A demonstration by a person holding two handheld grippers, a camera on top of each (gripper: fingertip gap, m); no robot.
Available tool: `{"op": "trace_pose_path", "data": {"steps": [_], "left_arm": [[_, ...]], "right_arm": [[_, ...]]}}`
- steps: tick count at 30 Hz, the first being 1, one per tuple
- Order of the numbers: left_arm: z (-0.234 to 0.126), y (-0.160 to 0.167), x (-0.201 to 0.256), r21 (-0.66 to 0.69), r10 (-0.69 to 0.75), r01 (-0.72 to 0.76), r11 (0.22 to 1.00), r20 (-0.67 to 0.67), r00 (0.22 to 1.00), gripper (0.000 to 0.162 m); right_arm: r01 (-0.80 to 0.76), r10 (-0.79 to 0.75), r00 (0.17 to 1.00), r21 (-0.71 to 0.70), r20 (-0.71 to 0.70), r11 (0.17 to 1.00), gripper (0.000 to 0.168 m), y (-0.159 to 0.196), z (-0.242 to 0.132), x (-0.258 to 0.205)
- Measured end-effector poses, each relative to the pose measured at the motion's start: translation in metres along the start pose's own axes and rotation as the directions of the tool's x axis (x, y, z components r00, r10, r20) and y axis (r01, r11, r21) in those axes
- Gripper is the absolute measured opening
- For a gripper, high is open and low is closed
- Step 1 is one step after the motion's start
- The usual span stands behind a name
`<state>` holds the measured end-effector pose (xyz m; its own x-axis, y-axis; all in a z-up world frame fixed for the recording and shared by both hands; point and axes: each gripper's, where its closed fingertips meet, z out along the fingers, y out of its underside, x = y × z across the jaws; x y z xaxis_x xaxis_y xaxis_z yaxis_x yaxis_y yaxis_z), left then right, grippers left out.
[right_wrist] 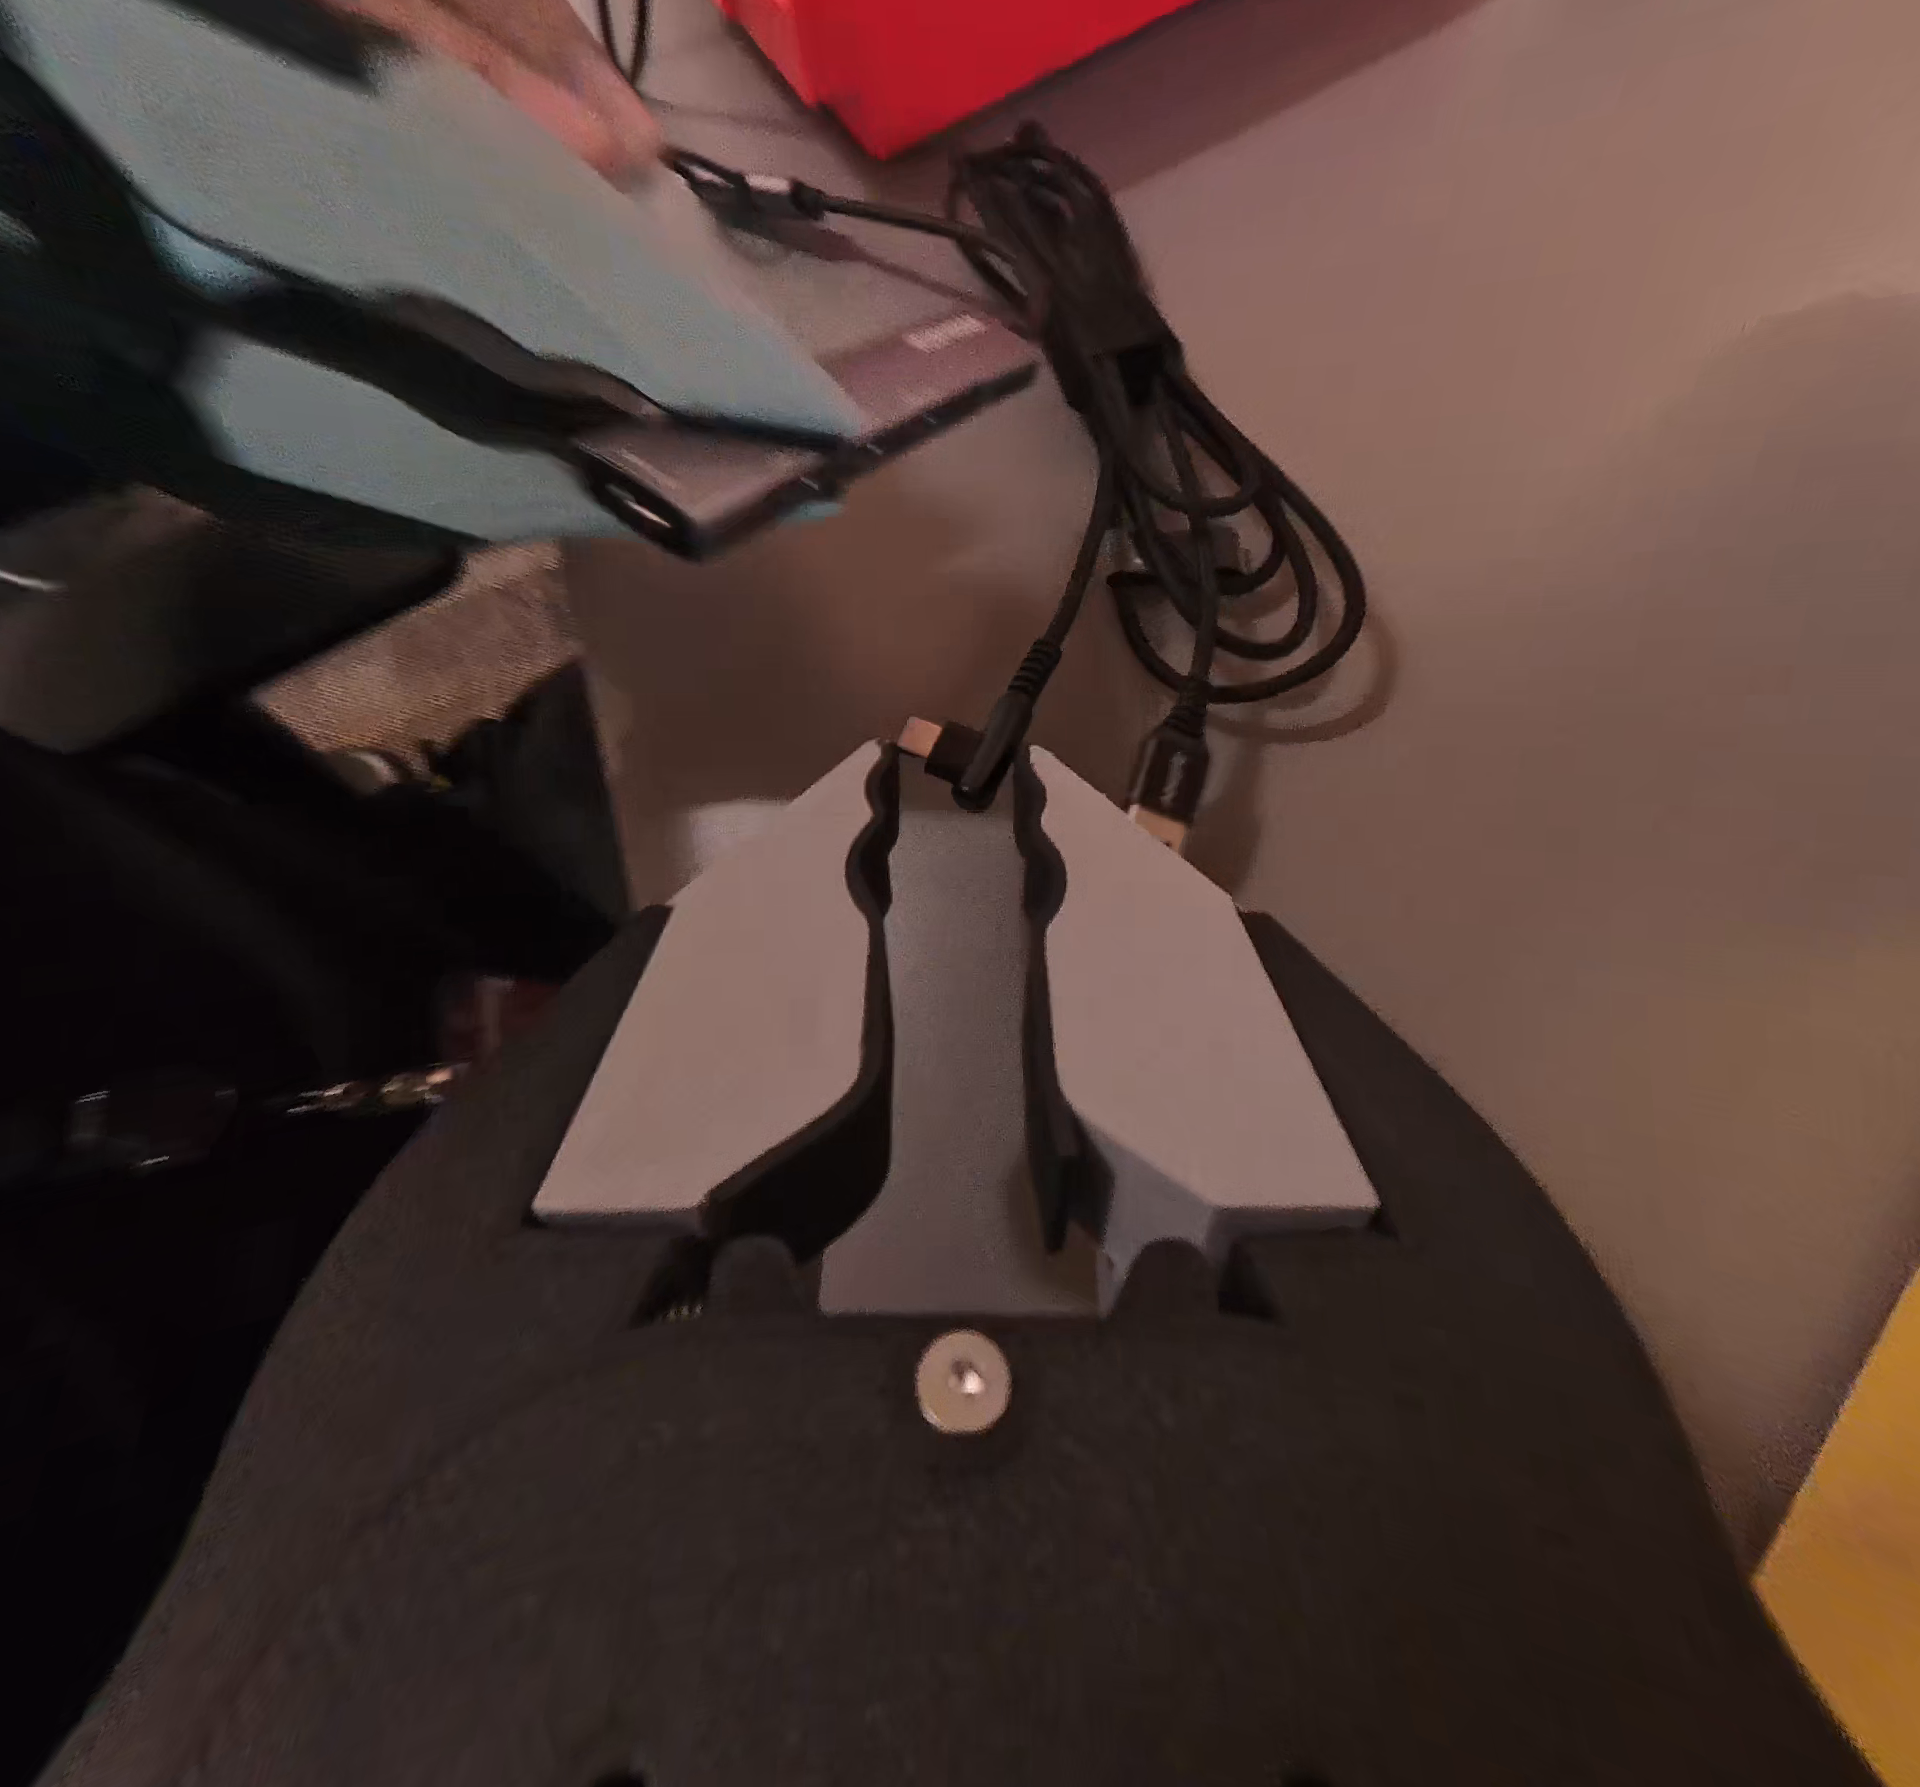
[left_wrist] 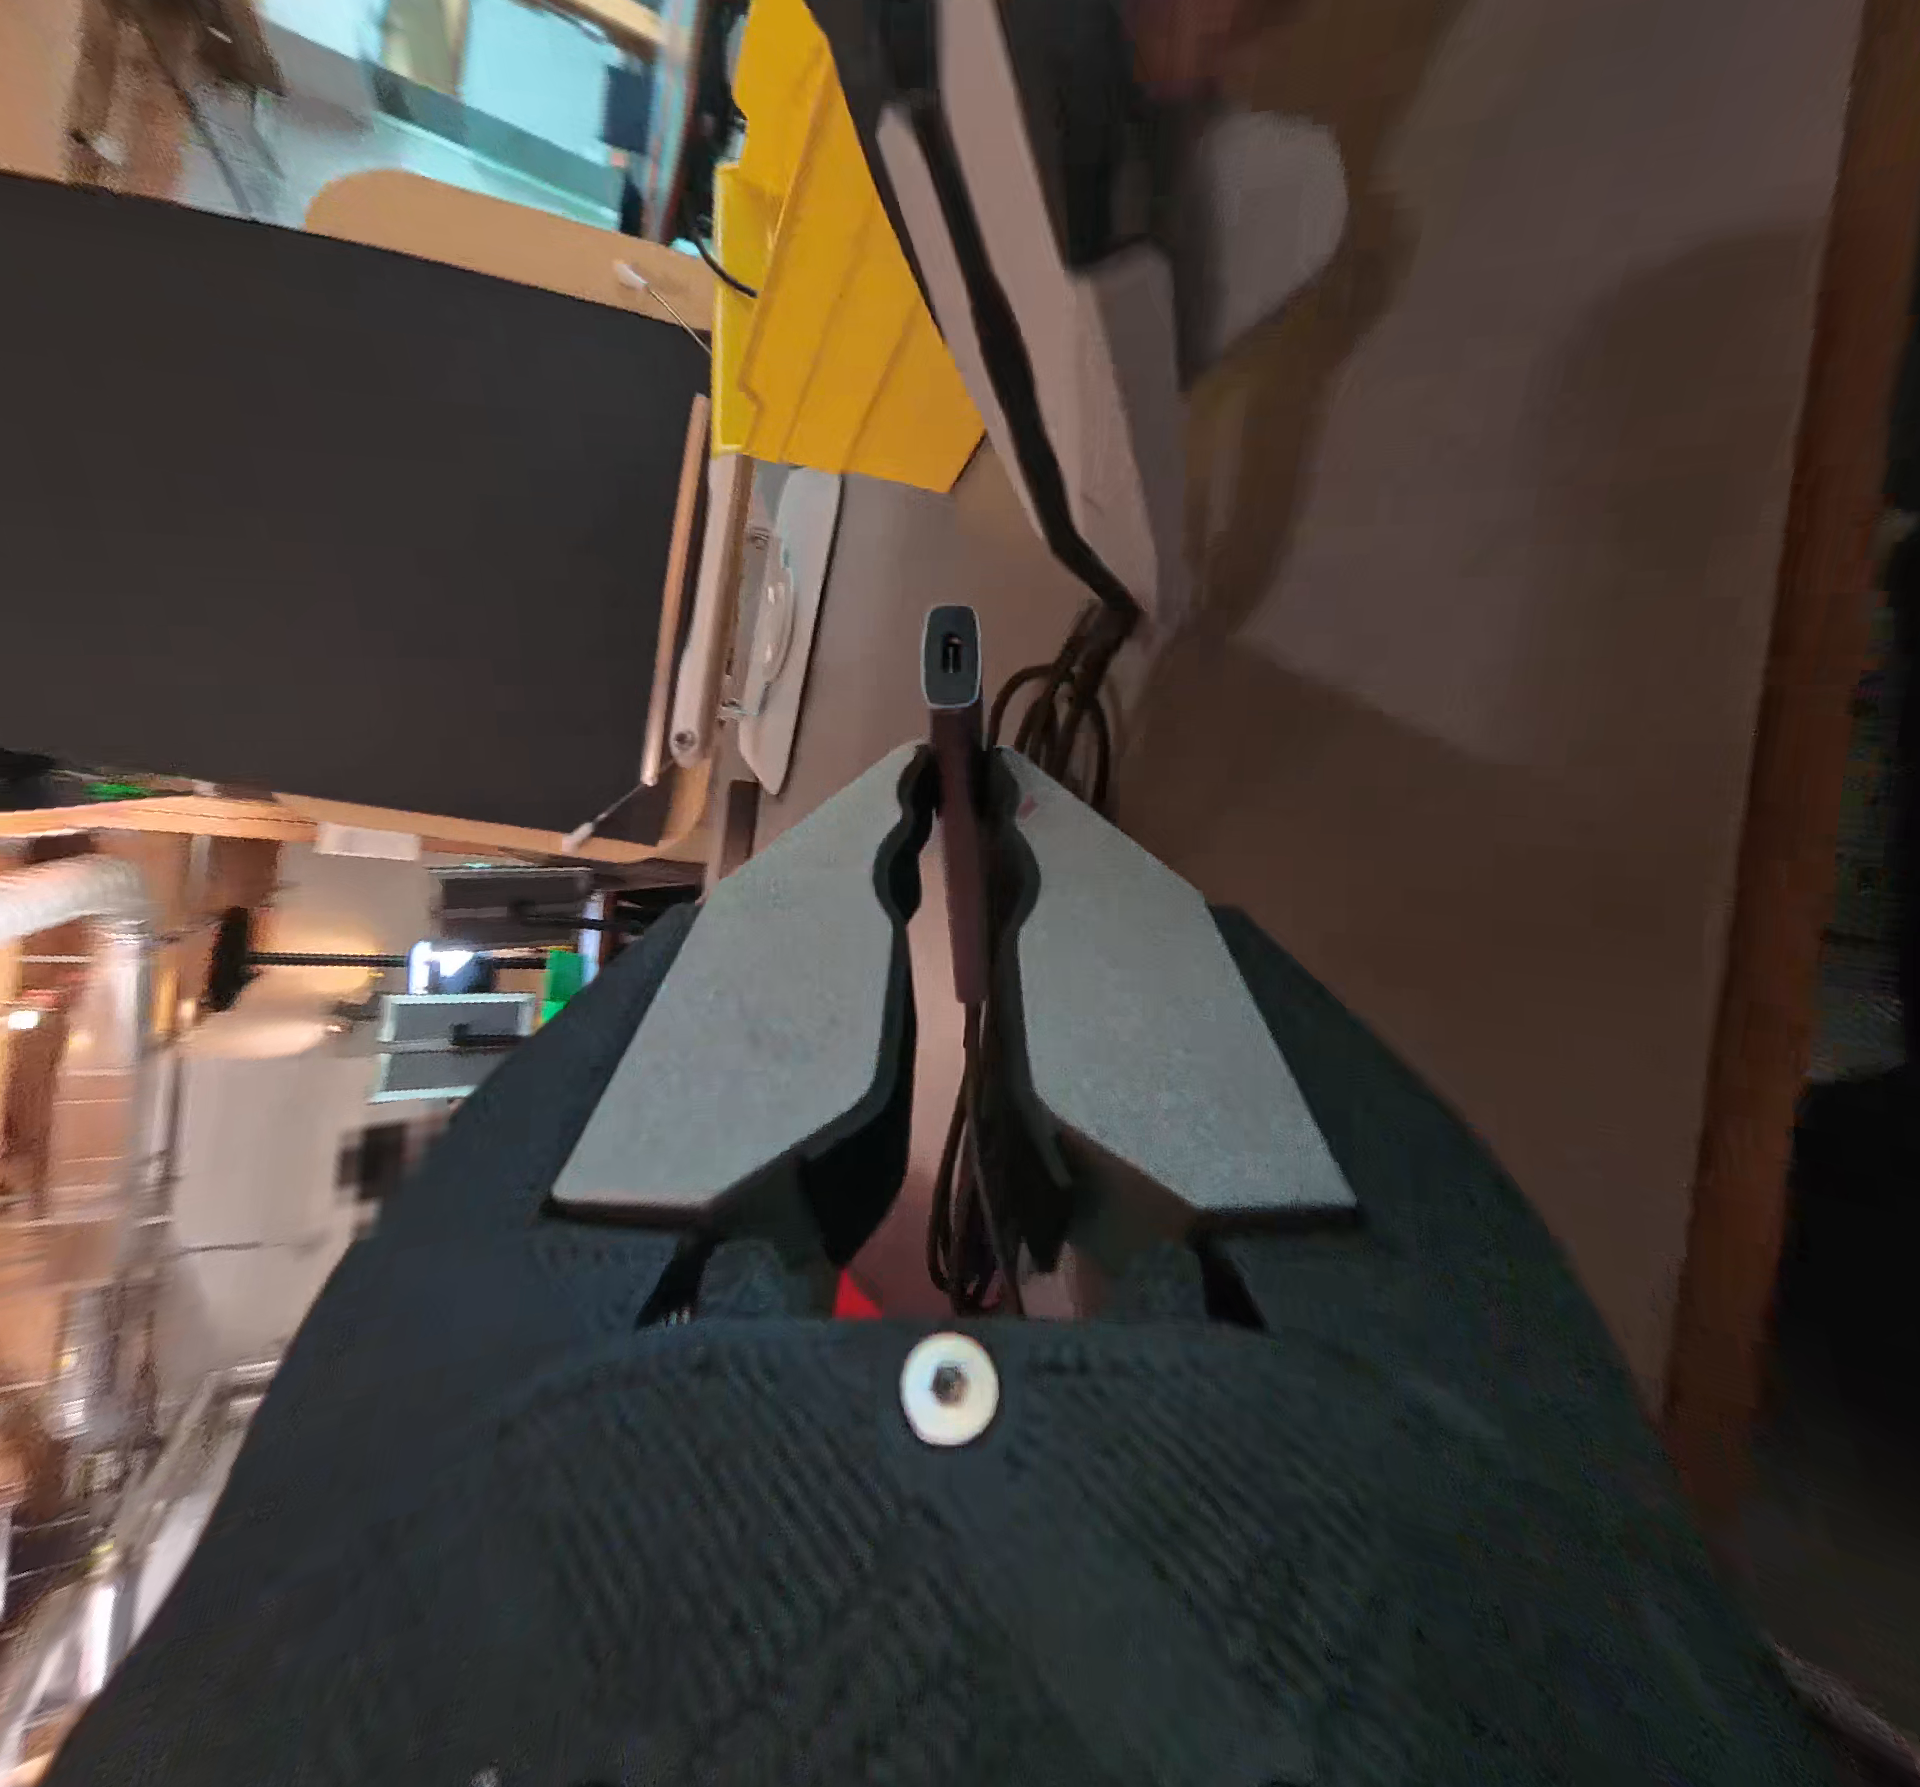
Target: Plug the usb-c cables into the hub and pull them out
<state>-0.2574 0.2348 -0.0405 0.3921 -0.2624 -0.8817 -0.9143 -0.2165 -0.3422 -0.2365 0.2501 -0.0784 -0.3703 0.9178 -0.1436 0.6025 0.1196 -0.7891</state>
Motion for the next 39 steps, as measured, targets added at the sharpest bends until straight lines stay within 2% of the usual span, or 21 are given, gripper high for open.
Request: {"op": "trace_pose_path", "data": {"steps": [2, 4, 6, 8, 9, 10, 13, 17, 19, 21, 24, 26, 27, 30, 33, 36, 39], "left_arm": [[0.010, 0.000, 0.009, 0.035, -0.007, 0.006, 0.999, 0.031, 0.999, 0.007], [0.023, 0.002, 0.022, 0.042, -0.029, 0.029, 0.999, -0.006, 1.000, 0.008], [0.035, 0.009, 0.033, -0.001, 0.026, -0.026, 1.000, -0.030, 0.999, 0.009], [0.041, 0.015, 0.040, -0.035, 0.065, -0.067, 0.997, -0.059, 0.996, 0.009], [0.042, 0.018, 0.043, -0.047, 0.057, -0.061, 0.997, -0.086, 0.995, 0.010], [0.043, 0.022, 0.046, -0.070, 0.048, -0.056, 0.996, -0.112, 0.993, 0.010], [0.041, 0.028, 0.043, -0.059, 0.025, -0.030, 0.998, -0.095, 0.995, 0.009], [0.023, 0.030, 0.022, 0.012, -0.142, 0.143, 0.990, -0.054, 0.988, 0.008], [0.015, 0.032, 0.012, 0.023, -0.178, 0.178, 0.984, -0.017, 0.984, 0.007], [0.008, 0.037, 0.008, -0.003, -0.182, 0.182, 0.983, -0.005, 0.983, 0.007], [-0.002, 0.048, 0.009, -0.085, -0.179, 0.177, 0.981, -0.021, 0.984, 0.007], [-0.008, 0.055, 0.014, -0.129, -0.178, 0.172, 0.977, -0.034, 0.983, 0.008], [-0.011, 0.057, 0.016, -0.138, -0.168, 0.162, 0.977, -0.029, 0.985, 0.008], [-0.013, 0.058, 0.021, -0.138, -0.156, 0.152, 0.979, -0.018, 0.988, 0.008], [-0.015, 0.059, 0.015, -0.097, -0.245, 0.241, 0.966, -0.031, 0.969, 0.008], [-0.019, 0.061, 0.008, -0.024, -0.335, 0.334, 0.942, -0.072, 0.939, 0.008], [-0.025, 0.064, 0.002, 0.030, -0.383, 0.386, 0.922, -0.076, 0.921, 0.008]], "right_arm": [[-0.060, 0.059, 0.998, 0.018, 0.028, 0.998, 0.019, 0.003, -0.008, -0.004], [-0.106, 0.106, 0.994, 0.007, 0.003, 0.994, 0.019, 0.008, -0.005, 0.002], [-0.154, 0.154, 0.988, 0.014, 0.010, 0.988, 0.019, 0.011, 0.003, 0.004], [-0.196, 0.195, 0.980, 0.007, 0.047, 0.981, 0.019, 0.015, 0.013, 0.001], [-0.200, 0.200, 0.977, 0.000, 0.077, 0.980, 0.004, 0.018, 0.017, -0.003], [-0.214, 0.212, 0.967, 0.001, 0.143, 0.977, 0.000, 0.017, 0.020, -0.011], [-0.258, 0.253, 0.939, -0.011, 0.231, 0.966, 0.000, 0.014, 0.017, -0.013], [-0.064, 0.063, 0.987, 0.001, 0.147, 0.998, 0.009, 0.014, 0.002, 0.000], [0.057, -0.054, 0.996, -0.040, 0.073, 0.998, 0.031, 0.013, 0.001, 0.006], [0.253, -0.247, 0.967, -0.098, 0.065, 0.963, 0.040, 0.013, 0.003, 0.000], [0.562, -0.572, 0.820, -0.209, 0.017, 0.800, 0.042, 0.009, 0.003, 0.001], [0.698, -0.725, 0.689, -0.279, 0.011, 0.660, 0.040, 0.003, 0.003, 0.004], [0.740, -0.770, 0.637, -0.297, 0.024, 0.603, 0.033, 0.001, 0.004, 0.004], [0.800, -0.829, 0.551, -0.340, 0.090, 0.495, 0.036, 0.000, 0.014, 0.001], [0.856, -0.909, 0.403, -0.397, 0.111, 0.331, 0.044, 0.001, 0.020, 0.010], [0.868, -0.941, 0.299, -0.454, 0.157, 0.200, 0.055, -0.001, 0.019, 0.022], [0.885, -0.966, 0.149, -0.464, 0.211, 0.035, 0.058, -0.010, 0.019, 0.027]]}}
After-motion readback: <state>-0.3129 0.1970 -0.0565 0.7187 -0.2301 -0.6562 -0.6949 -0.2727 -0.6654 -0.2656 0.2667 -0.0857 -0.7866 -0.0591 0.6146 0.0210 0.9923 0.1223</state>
